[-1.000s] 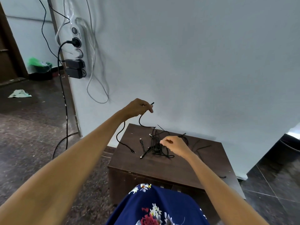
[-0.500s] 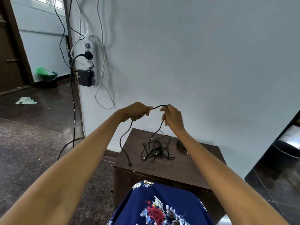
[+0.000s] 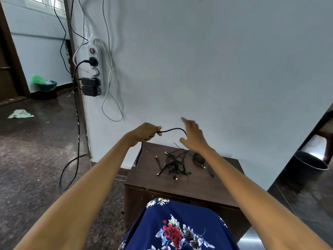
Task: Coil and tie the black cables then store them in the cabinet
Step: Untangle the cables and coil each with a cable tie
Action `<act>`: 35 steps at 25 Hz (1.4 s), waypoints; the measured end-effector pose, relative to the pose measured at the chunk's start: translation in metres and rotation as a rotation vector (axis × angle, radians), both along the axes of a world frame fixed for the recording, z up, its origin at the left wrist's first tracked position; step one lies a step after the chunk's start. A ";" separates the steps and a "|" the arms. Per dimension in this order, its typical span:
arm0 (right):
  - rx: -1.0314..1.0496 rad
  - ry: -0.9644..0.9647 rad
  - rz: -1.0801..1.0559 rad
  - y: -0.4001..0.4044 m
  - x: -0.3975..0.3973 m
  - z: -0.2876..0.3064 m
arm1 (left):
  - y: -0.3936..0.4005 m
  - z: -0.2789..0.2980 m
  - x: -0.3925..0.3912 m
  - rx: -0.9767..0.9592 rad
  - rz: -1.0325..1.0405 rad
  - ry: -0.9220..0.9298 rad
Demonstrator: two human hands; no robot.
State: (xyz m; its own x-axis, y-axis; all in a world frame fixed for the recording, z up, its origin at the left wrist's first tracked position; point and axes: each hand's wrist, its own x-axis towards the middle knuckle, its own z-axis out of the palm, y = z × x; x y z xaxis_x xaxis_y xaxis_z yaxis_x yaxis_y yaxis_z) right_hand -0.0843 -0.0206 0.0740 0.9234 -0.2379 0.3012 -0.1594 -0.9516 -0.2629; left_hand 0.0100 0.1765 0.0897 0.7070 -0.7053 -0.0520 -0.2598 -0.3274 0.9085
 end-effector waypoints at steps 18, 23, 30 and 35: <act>0.258 0.661 0.366 0.050 0.010 -0.010 | -0.032 -0.030 0.004 -0.491 0.108 0.334; 0.346 0.160 0.195 0.028 0.022 0.027 | -0.032 -0.038 -0.006 -0.251 0.027 0.181; 0.889 0.042 -0.153 0.030 0.026 0.006 | -0.029 -0.014 -0.003 -0.512 -0.316 0.563; 1.110 0.409 -0.203 0.059 0.026 -0.024 | -0.039 -0.018 -0.003 -0.784 -0.070 0.659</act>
State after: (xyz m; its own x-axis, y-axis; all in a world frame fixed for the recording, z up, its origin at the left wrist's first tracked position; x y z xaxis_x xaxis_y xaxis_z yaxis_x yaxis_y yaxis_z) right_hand -0.0585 0.0386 0.0497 0.8185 -0.3348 -0.4669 -0.5431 -0.1856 -0.8189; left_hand 0.0068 0.1372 0.0713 0.6607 -0.7465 0.0782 0.3722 0.4163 0.8296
